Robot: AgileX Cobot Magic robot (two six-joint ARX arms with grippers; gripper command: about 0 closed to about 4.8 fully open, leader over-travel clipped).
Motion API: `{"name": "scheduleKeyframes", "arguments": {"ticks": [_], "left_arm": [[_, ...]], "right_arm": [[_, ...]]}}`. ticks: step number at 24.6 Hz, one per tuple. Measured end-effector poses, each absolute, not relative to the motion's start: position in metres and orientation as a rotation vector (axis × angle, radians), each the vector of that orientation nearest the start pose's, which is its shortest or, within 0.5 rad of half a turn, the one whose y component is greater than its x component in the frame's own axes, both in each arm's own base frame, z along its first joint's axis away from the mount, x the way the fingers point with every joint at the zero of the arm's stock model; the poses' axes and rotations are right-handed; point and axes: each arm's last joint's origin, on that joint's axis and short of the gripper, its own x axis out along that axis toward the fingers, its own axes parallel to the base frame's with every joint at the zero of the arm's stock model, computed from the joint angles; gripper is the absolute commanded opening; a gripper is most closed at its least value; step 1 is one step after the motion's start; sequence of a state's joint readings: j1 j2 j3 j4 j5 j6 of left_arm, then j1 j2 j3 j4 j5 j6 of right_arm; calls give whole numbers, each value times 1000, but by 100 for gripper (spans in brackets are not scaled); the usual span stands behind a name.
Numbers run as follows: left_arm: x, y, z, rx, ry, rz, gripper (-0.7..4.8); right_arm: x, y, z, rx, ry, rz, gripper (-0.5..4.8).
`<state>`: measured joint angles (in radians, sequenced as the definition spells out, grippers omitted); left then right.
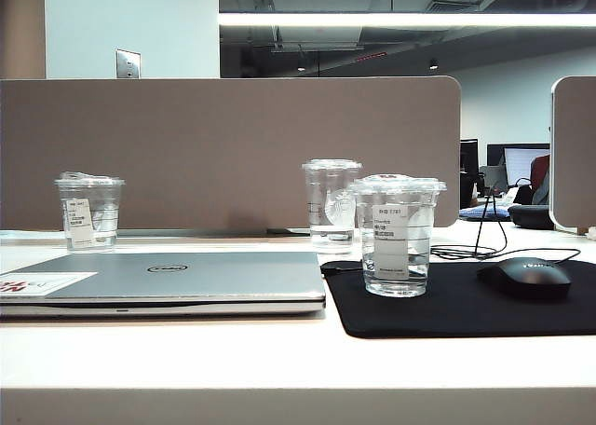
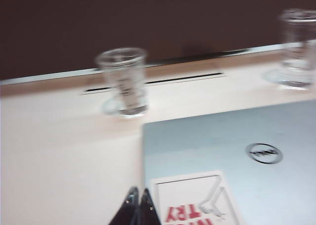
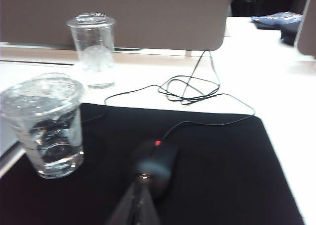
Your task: Pick up the coffee cup on the middle and place it on the right side of the laptop.
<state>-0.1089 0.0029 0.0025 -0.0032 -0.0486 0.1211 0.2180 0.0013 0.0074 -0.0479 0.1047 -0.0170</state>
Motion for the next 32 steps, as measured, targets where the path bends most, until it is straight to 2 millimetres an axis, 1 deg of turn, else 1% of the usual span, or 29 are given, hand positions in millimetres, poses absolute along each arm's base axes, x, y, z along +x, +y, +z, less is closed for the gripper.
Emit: {"name": "scheduleKeyframes", "arguments": {"ticks": [5, 8, 32], "left_arm": [[98, -4, 164, 97, 3, -6, -6], [98, -4, 164, 97, 3, -11, -5], [98, -5, 164, 97, 3, -16, -6]], "right_arm": [[96, 14, 161, -41, 40, 52, -5], [96, 13, 161, -41, 41, 34, -5], [96, 13, 161, -41, 41, 34, -5]]}}
